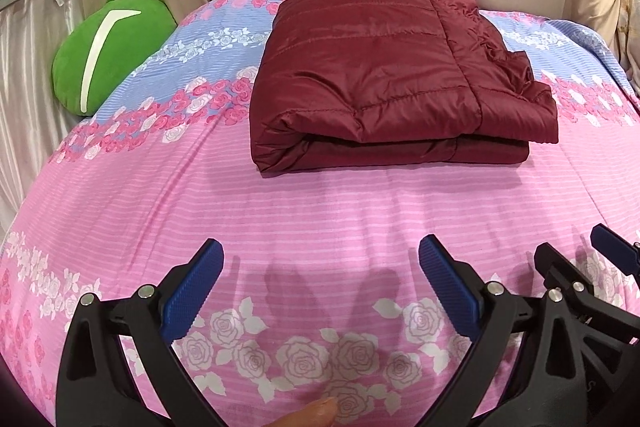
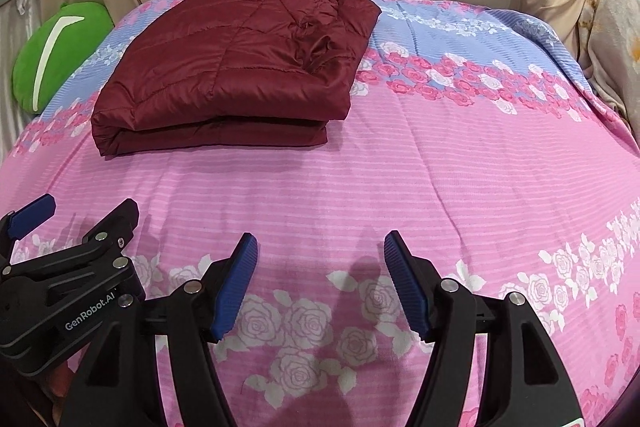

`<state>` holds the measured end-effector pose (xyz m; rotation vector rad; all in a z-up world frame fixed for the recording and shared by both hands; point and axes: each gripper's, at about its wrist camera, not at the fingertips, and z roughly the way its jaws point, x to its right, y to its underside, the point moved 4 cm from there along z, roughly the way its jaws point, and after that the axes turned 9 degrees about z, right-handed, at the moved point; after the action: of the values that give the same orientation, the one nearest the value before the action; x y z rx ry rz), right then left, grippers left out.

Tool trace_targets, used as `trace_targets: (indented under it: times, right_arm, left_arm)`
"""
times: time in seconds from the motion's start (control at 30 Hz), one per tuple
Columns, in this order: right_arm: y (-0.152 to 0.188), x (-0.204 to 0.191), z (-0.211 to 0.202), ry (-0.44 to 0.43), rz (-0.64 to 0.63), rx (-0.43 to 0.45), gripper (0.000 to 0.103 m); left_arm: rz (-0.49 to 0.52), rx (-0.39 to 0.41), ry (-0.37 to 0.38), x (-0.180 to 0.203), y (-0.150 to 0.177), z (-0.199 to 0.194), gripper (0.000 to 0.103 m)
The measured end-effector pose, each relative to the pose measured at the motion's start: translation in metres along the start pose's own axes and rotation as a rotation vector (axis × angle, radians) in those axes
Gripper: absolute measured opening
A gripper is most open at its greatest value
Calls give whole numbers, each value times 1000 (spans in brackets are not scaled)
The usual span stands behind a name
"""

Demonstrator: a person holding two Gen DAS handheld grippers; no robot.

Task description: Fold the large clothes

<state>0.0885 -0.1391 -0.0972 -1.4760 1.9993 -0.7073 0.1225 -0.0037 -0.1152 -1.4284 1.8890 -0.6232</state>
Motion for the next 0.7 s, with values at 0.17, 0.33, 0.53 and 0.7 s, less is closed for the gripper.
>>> trace_targets:
  times: [0.17, 0.33, 0.53, 0.7]
  right_arm:
    - [1, -1, -1, 7, 1, 4, 64]
    - [1, -1, -1, 10, 2, 5, 64]
    - [1, 0, -1, 8, 2, 5, 64]
    - [1, -1, -2, 10, 2, 8, 64]
  left_arm:
    - [-2, -1, -9, 1, 0, -1, 96]
    - [-5, -3, -15, 1, 0, -1, 96]
    - [-4, -3, -13, 0, 0, -1, 96]
    - [-7, -1, -17, -1, 0, -1, 96]
